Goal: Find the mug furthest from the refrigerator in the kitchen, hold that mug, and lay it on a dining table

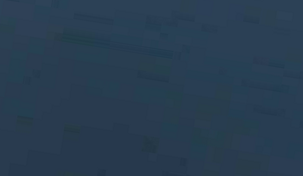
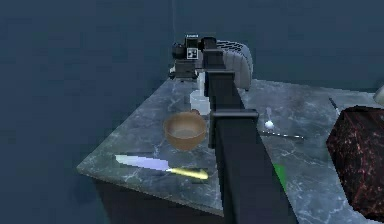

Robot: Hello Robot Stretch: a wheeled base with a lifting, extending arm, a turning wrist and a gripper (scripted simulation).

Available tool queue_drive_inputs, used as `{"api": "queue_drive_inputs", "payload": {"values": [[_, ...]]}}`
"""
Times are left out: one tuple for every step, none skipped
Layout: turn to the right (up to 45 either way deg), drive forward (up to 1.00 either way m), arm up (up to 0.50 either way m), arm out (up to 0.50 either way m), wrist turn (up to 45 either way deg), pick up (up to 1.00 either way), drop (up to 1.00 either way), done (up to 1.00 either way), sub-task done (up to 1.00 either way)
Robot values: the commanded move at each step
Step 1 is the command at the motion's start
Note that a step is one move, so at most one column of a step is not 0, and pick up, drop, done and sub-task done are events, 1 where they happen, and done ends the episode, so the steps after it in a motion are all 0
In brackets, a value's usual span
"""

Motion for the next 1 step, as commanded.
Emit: {"api": "queue_drive_inputs", "payload": {"values": [[0.0,0.0,0.0,0.0,33.0,0.0,0.0,0.0,0.0]]}}
